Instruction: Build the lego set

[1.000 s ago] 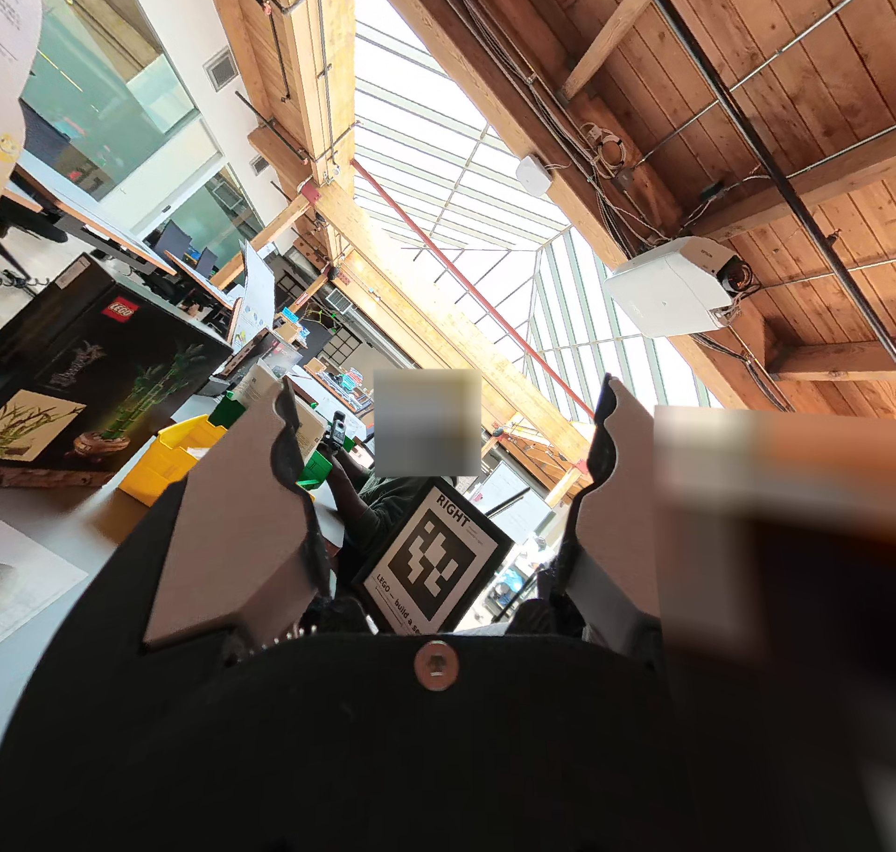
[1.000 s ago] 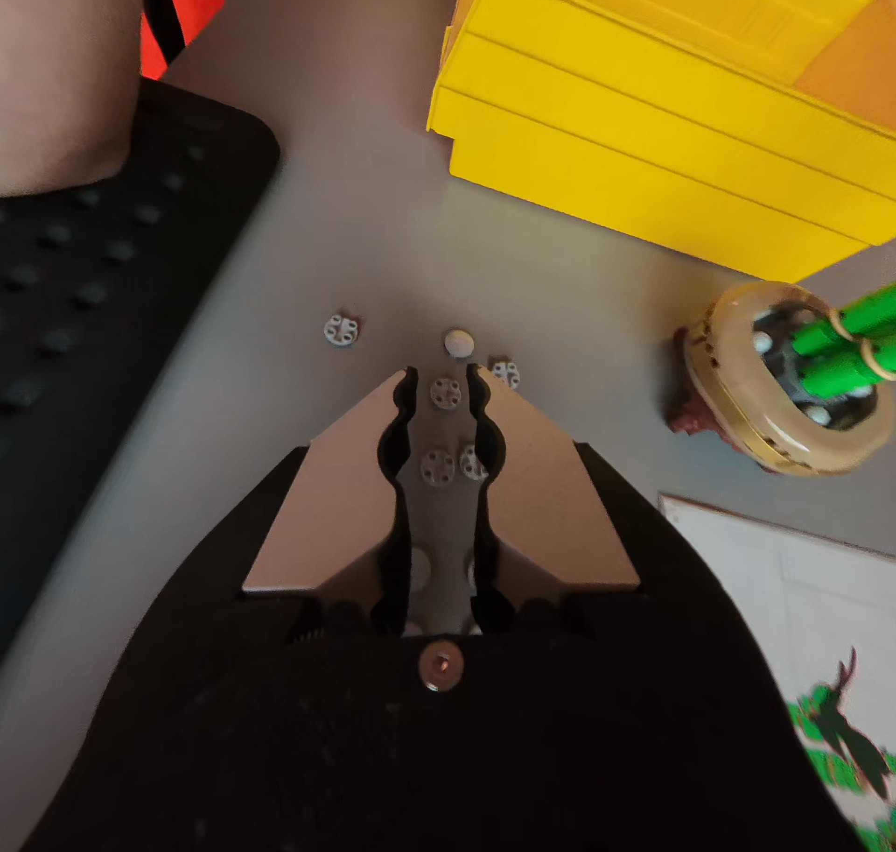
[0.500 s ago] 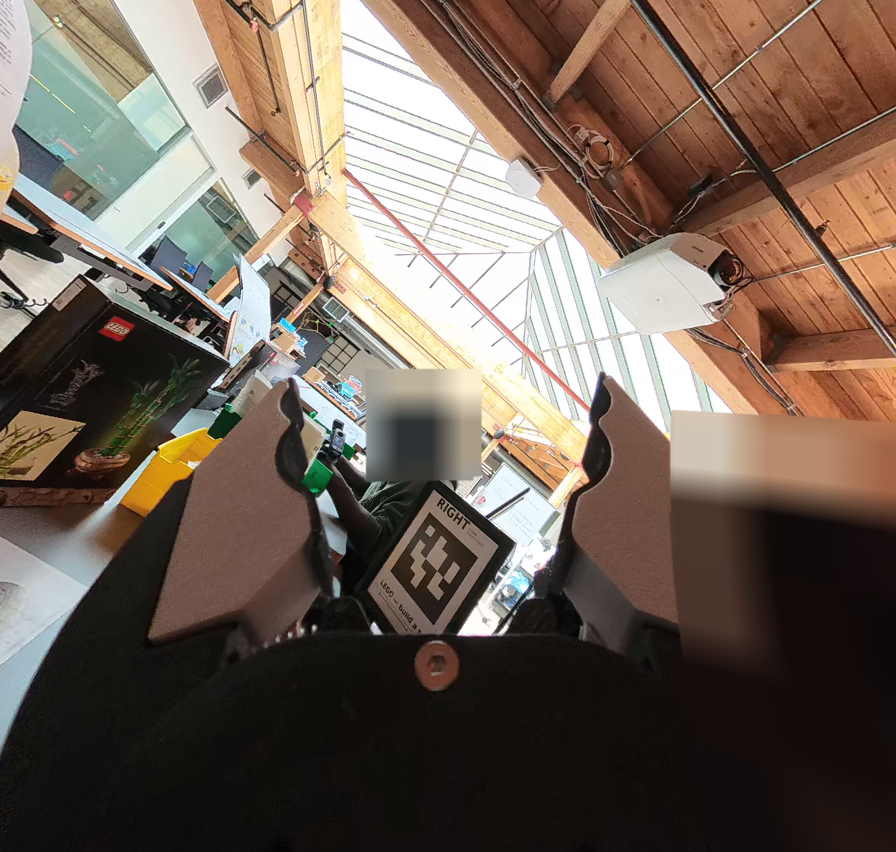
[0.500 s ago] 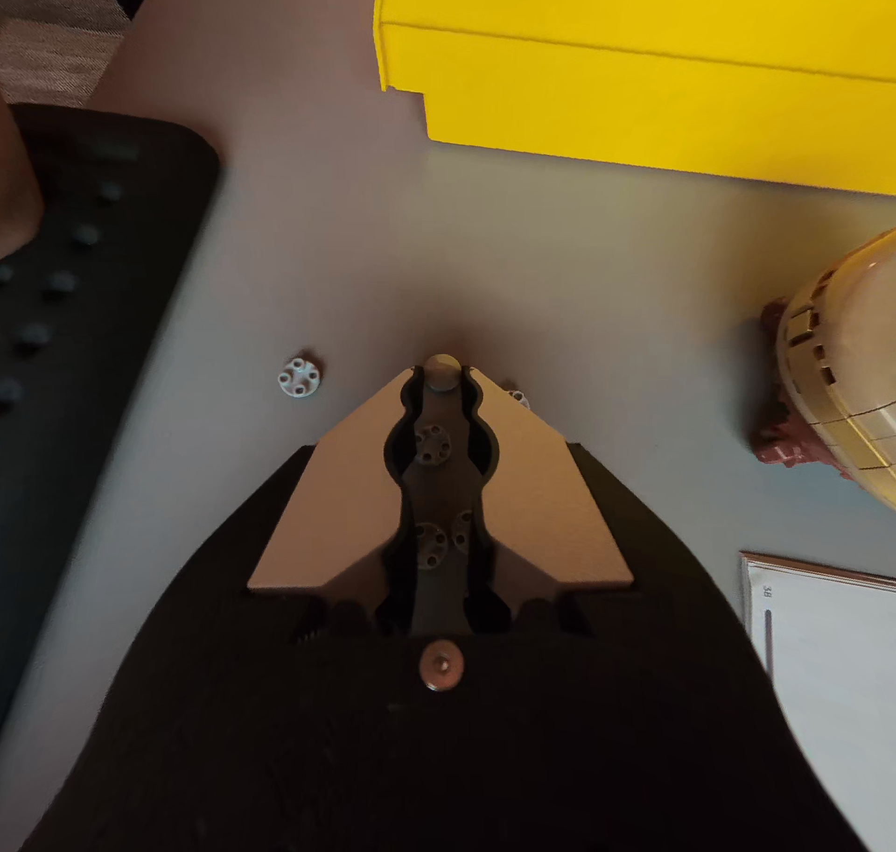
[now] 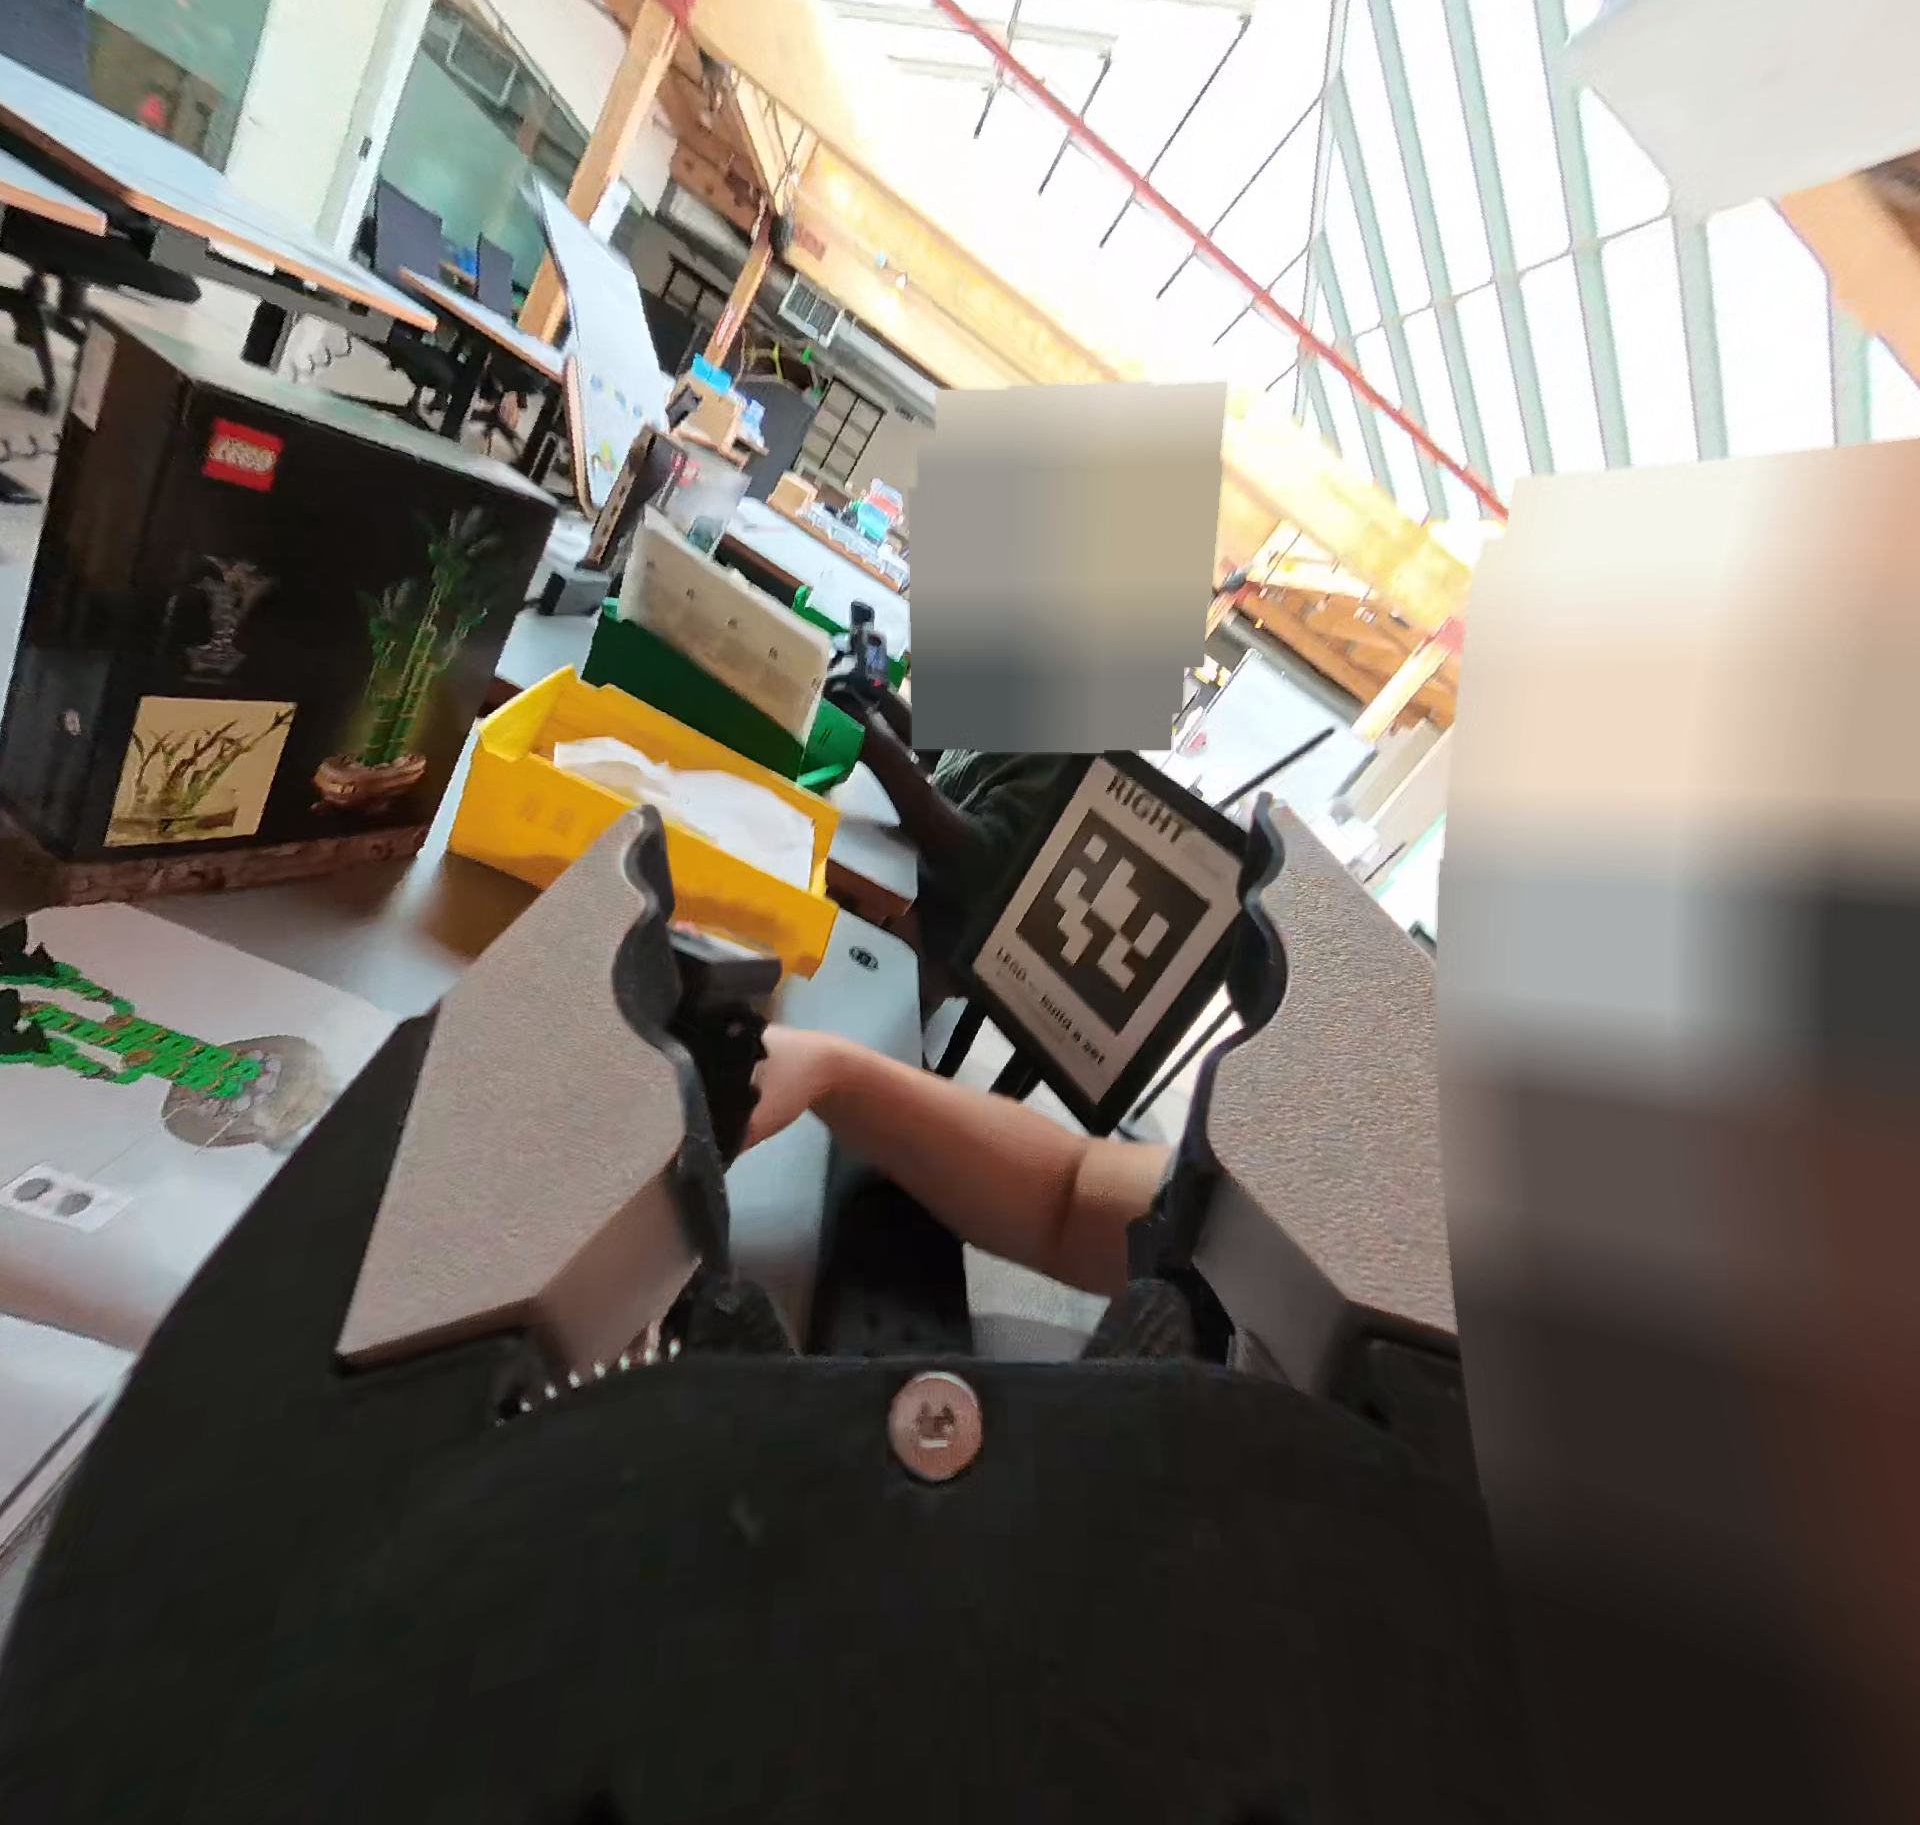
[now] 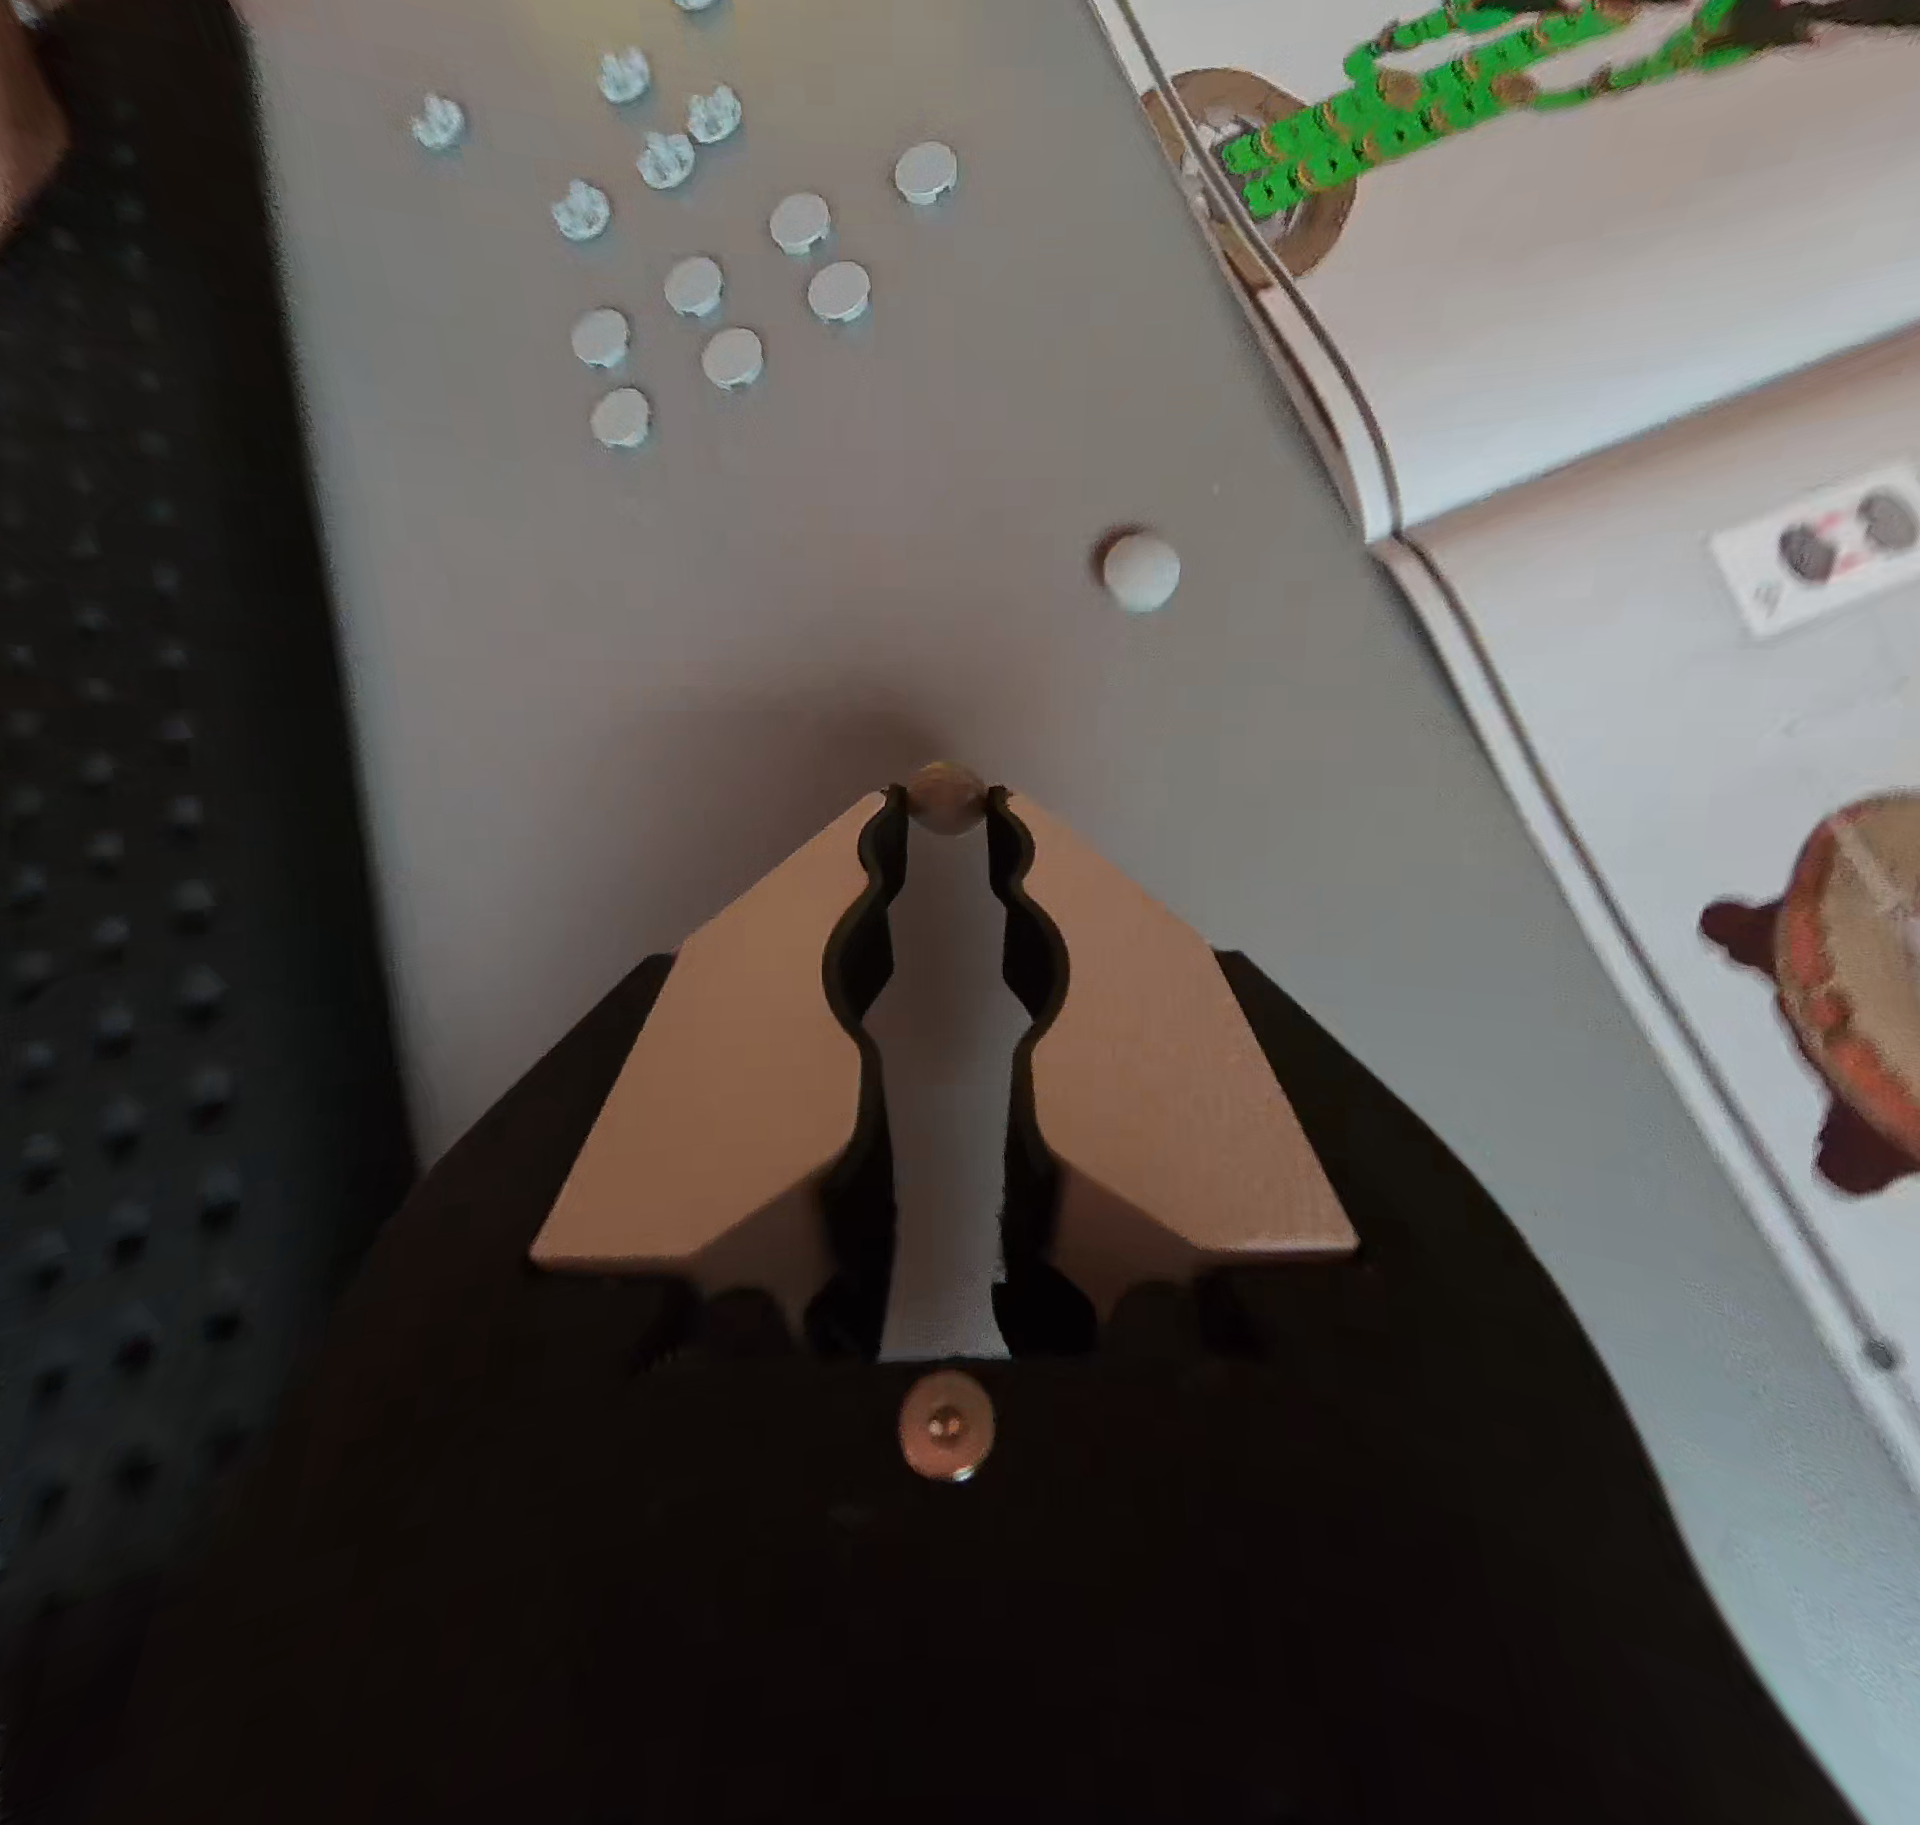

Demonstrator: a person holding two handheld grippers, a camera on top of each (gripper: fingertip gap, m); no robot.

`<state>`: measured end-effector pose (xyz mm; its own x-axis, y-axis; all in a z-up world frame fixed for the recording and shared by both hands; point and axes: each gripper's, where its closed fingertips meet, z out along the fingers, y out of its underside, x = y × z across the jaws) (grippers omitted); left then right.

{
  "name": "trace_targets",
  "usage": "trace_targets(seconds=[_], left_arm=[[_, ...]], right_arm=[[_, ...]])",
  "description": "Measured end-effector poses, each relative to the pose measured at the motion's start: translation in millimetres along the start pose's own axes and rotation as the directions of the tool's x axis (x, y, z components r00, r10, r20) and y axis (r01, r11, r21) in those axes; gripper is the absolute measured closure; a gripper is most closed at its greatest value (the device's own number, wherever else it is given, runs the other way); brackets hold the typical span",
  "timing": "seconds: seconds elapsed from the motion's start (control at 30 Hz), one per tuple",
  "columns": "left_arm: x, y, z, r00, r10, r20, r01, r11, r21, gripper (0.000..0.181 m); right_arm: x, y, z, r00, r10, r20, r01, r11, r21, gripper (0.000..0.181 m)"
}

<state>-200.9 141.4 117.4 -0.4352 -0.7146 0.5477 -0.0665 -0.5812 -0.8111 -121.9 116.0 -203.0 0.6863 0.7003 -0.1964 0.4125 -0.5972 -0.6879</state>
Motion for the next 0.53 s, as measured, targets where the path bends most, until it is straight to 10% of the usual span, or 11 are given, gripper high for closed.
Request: trace_targets(seconds=[0.03, 0.3, 0.53], left_arm=[[-4, 11, 9, 1.0, 0.022, 0.014, -0.021, 0.998, -0.053, 0.078], [-56, 121, 35, 0.921, 0.369, -0.122, -0.374, 0.759, -0.533, 0.132], [-95, 178, 58, 0.803, 0.56, -0.203, -0.554, 0.577, -0.6, 0.14]], right_arm=[[-5, 2, -5, 0.997, 0.063, 0.051, -0.065, 0.997, 0.033, 0.167], [-22, -39, -63, 0.762, 0.283, 0.583, -0.508, 0.82, 0.265, 0.168], [-46, -53, -91, 0.567, 0.192, 0.801, -0.597, 0.766, 0.239, 0.168]])
